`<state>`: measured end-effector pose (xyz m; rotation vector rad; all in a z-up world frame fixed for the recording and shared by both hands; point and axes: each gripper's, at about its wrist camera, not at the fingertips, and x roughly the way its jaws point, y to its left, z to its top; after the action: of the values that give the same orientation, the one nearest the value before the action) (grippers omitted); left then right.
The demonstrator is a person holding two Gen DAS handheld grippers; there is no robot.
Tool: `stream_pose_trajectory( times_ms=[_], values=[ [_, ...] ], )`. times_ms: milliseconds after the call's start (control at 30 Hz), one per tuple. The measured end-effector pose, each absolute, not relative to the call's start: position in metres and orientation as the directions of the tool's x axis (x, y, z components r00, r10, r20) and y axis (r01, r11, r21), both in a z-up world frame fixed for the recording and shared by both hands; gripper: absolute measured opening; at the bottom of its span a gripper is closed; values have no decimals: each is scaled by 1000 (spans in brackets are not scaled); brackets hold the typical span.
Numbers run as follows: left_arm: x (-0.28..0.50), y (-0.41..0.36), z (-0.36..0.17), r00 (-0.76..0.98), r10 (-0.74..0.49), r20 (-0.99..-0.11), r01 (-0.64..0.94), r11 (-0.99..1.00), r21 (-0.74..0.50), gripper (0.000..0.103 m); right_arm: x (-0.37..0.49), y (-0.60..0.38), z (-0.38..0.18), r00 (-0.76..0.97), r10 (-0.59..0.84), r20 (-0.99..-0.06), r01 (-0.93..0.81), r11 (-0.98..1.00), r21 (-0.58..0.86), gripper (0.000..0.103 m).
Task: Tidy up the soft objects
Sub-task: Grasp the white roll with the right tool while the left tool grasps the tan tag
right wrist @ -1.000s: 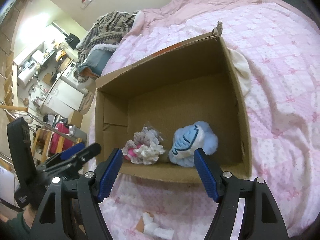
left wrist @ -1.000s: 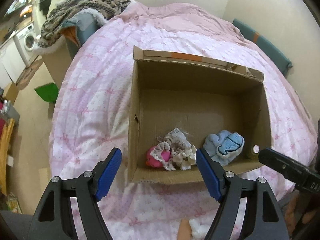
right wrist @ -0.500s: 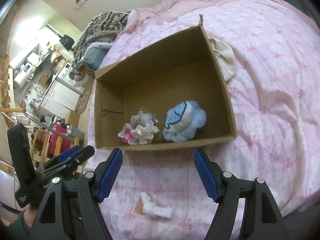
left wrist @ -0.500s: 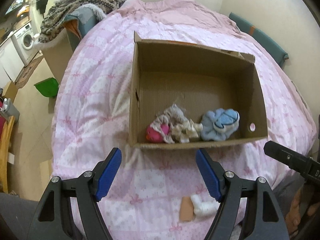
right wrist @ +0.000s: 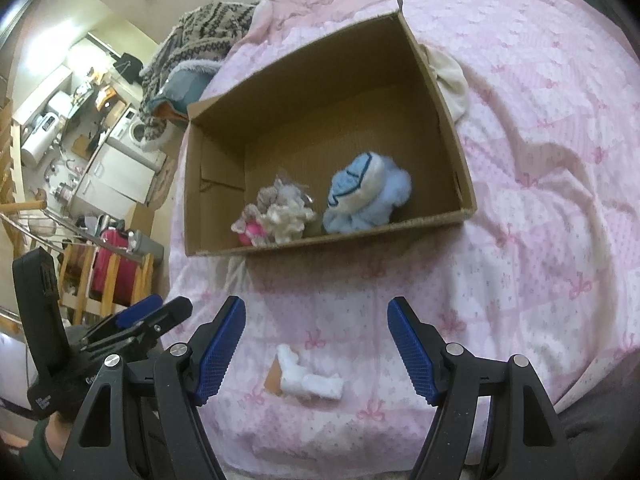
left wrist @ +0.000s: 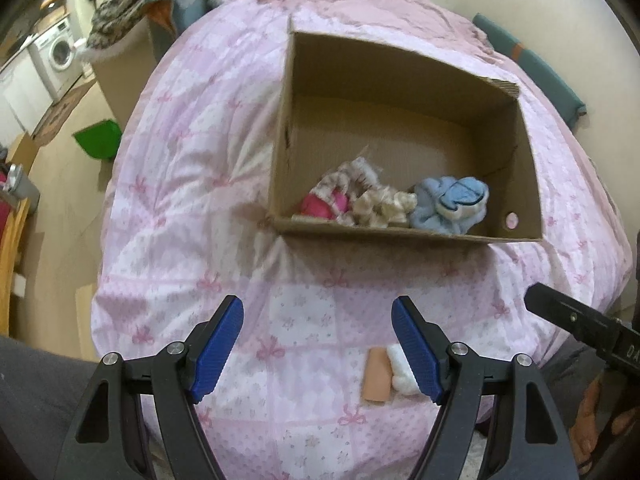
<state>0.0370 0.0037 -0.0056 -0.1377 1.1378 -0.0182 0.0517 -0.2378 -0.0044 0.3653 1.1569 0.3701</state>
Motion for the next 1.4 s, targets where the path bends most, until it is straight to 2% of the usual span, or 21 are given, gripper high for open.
stream_pose_trajectory(
  times_ms=[367, 500, 733, 833, 900, 933, 1100, 1400],
  values=[
    [41, 13, -26, 356, -83, -931, -124, 983, -135, 74, 57, -221, -59, 110, 488, -866, -21, 872, 488, 78],
    [43, 11, -29, 342, -90, -935, -124, 982, -140, 74, 54, -195, -78, -2, 462, -887, -93, 883, 460, 78],
    [45, 8, -35, 323, -97, -941, -125, 982, -144, 74, 46, -155, -94, -55, 368, -928, -230, 900, 370, 77],
    [45, 7, -36, 318, -94, -943, -122, 983, -139, 74, 46, -148, -95, -63, 372, -926, -252, 892, 375, 50],
    [45, 7, -38, 312, -94, -945, -124, 983, -138, 74, 44, -148, -96, -58, 363, -930, -261, 894, 365, 44],
    [46, 7, -39, 309, -94, -946, -126, 982, -139, 74, 43, -147, -96, -57, 361, -931, -264, 894, 363, 31],
    [45, 2, -45, 286, -93, -954, -110, 986, -129, 74, 44, -158, -78, 12, 402, -916, -253, 887, 386, 29],
    [37, -39, -70, 175, -174, -969, 43, 985, -169, 73, 56, -208, -55, 182, 427, -886, -74, 904, 421, 29]
  ],
)
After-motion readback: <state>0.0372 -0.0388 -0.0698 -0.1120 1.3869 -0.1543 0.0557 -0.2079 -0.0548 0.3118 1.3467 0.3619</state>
